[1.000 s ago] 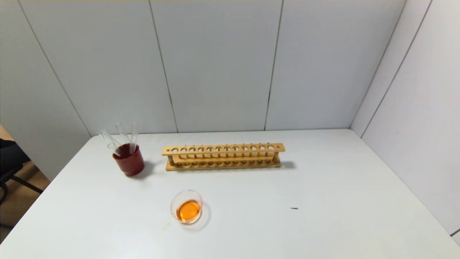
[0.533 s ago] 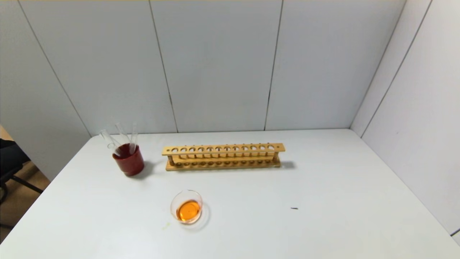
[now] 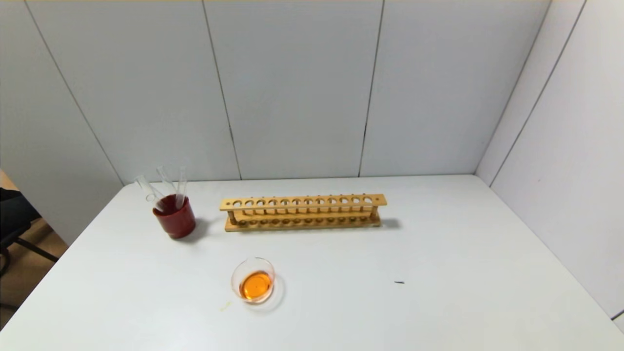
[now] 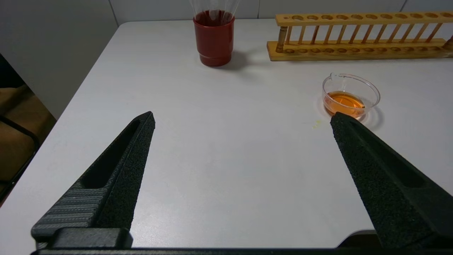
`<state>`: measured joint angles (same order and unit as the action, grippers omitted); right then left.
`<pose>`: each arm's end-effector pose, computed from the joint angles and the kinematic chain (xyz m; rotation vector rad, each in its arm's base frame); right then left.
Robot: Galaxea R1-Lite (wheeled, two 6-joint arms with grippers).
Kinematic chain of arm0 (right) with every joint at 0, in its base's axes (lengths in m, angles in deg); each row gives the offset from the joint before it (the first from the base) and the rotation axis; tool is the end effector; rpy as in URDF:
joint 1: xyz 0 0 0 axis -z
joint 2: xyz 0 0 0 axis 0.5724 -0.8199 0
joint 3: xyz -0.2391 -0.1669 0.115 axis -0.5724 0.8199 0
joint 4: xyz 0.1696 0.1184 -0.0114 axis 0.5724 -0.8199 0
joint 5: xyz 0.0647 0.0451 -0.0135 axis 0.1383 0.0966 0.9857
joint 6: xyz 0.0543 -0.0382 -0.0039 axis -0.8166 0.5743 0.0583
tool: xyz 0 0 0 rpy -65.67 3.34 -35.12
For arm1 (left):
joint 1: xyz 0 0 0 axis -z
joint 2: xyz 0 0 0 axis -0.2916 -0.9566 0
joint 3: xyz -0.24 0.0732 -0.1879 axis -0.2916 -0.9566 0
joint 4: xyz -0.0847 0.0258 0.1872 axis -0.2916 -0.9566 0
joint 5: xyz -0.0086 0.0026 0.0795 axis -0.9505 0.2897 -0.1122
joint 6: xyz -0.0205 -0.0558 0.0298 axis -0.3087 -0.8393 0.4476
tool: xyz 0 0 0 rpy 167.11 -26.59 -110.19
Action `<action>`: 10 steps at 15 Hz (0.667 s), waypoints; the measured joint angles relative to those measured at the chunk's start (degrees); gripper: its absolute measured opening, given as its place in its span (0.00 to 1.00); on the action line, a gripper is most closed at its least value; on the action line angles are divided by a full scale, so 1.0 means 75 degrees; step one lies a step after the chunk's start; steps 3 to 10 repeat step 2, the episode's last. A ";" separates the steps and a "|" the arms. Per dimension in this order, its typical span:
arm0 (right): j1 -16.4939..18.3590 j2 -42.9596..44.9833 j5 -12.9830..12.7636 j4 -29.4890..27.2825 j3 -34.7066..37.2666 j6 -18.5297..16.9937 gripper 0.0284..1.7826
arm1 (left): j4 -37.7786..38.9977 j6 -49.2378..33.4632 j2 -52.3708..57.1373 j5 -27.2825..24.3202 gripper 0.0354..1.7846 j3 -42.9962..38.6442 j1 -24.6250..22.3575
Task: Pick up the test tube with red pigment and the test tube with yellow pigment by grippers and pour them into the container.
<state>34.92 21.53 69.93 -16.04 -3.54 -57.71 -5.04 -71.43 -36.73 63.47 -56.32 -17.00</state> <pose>0.0252 0.0001 0.0755 0.0203 0.0120 0.0026 0.0246 0.0003 0.0737 -0.0266 0.0287 0.0054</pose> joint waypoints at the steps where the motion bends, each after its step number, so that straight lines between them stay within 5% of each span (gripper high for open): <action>1: 0.0000 0.0000 0.0003 -0.0003 0.0000 0.0008 0.96 | 0.0021 0.0065 0.0000 0.0000 0.98 -0.0003 0.0000; 10: 0.0000 0.0000 0.0008 0.0000 0.0000 0.0011 0.96 | 0.0029 0.0114 0.0000 0.0000 0.98 -0.0008 -0.0003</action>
